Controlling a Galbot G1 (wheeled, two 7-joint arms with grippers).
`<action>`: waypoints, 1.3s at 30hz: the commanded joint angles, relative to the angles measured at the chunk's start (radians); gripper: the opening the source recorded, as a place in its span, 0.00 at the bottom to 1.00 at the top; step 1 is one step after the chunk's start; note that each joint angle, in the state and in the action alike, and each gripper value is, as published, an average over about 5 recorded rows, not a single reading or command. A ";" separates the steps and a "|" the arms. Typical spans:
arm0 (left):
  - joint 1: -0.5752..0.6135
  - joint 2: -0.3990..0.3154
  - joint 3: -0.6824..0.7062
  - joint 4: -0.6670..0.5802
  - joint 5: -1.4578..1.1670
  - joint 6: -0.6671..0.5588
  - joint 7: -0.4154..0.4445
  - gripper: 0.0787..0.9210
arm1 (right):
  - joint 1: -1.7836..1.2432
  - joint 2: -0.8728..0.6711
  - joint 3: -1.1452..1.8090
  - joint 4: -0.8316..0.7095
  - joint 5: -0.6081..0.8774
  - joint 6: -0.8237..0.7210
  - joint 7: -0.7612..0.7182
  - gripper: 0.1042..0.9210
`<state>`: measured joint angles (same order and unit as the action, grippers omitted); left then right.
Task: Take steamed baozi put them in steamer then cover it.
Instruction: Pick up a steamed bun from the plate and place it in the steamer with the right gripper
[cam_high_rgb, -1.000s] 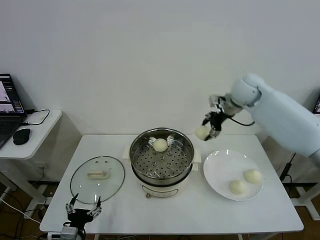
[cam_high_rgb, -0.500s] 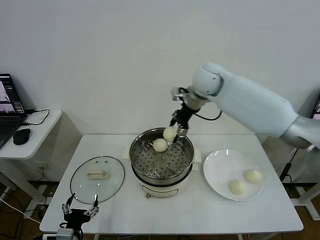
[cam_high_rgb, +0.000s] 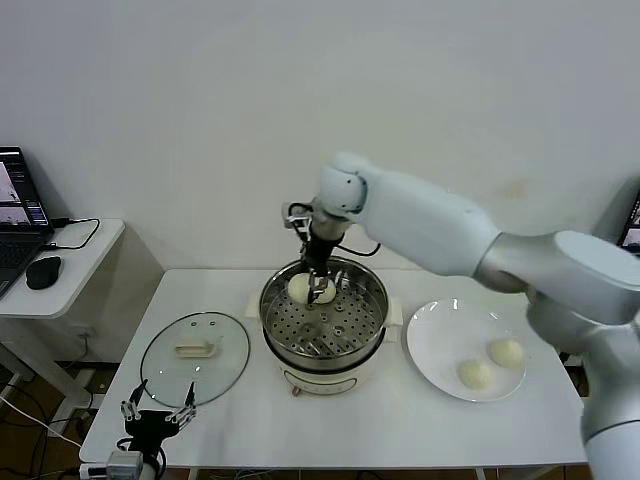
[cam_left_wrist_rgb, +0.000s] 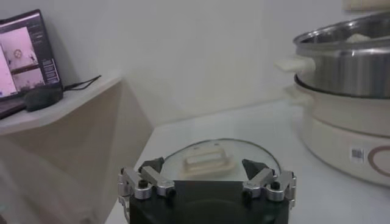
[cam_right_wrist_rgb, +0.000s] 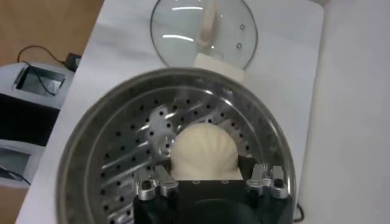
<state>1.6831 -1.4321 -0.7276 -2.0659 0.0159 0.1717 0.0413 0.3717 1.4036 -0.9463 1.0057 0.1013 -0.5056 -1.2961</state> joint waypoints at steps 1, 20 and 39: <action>-0.001 -0.005 0.003 -0.006 -0.004 0.001 0.001 0.88 | -0.050 0.108 0.010 -0.100 -0.064 0.006 0.004 0.69; -0.008 -0.011 0.015 0.002 -0.007 0.001 0.000 0.88 | -0.081 0.127 -0.029 -0.092 -0.083 0.002 0.015 0.69; -0.008 -0.029 0.030 -0.029 -0.005 0.018 0.009 0.88 | 0.014 -0.213 0.124 0.254 -0.044 0.036 0.001 0.88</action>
<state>1.6744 -1.4591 -0.6979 -2.0881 0.0112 0.1859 0.0490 0.3477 1.3486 -0.8804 1.1020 0.0454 -0.4861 -1.2804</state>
